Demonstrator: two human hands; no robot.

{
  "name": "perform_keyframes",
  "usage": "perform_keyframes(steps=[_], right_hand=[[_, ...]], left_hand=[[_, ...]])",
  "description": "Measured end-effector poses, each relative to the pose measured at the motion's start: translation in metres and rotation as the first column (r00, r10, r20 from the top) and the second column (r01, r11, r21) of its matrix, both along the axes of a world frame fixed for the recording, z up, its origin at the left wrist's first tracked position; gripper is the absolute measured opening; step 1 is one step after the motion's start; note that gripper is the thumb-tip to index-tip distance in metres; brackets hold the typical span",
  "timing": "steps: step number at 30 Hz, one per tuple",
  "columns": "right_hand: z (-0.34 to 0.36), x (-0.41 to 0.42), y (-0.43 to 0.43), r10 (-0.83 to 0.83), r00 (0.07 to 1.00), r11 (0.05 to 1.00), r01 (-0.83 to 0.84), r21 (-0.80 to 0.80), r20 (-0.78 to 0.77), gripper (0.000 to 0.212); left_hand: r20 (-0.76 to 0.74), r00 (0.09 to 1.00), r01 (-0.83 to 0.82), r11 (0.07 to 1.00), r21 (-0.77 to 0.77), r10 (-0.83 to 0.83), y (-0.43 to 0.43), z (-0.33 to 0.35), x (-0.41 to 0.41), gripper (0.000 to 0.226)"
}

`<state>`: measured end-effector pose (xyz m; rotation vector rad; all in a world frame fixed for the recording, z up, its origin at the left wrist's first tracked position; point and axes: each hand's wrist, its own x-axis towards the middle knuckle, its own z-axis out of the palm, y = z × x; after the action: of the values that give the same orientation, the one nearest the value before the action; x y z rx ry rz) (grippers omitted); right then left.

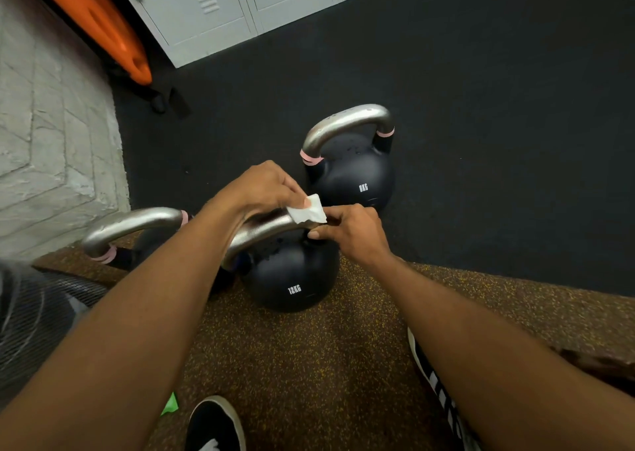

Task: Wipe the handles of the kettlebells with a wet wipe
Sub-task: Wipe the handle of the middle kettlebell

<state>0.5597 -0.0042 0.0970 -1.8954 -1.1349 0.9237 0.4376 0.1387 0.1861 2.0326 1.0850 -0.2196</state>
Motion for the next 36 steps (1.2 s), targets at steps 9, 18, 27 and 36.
perform_keyframes(steps=[9,18,27,36], right_hand=[[-0.011,-0.006,0.003,-0.074,0.996,0.996,0.072,-0.043,-0.053,0.051],[-0.013,-0.016,-0.005,-0.113,0.991,0.993,0.115,0.036,-0.070,0.046],[-0.010,-0.009,-0.005,-0.108,0.988,0.994,0.107,-0.016,-0.107,0.050],[-0.015,-0.009,-0.003,-0.107,0.985,0.994,0.107,-0.002,-0.136,0.046]], left_hand=[[-0.128,0.956,0.293,0.849,0.439,-0.264,-0.021,0.016,-0.012,0.014],[-0.367,0.883,0.468,0.592,0.657,-0.291,-0.049,-0.004,0.020,0.025],[-0.360,0.843,0.498,0.325,0.804,-0.400,-0.060,-0.013,-0.020,0.039],[-0.332,0.822,0.417,0.092,0.904,-0.464,-0.069,-0.028,-0.041,0.023]])
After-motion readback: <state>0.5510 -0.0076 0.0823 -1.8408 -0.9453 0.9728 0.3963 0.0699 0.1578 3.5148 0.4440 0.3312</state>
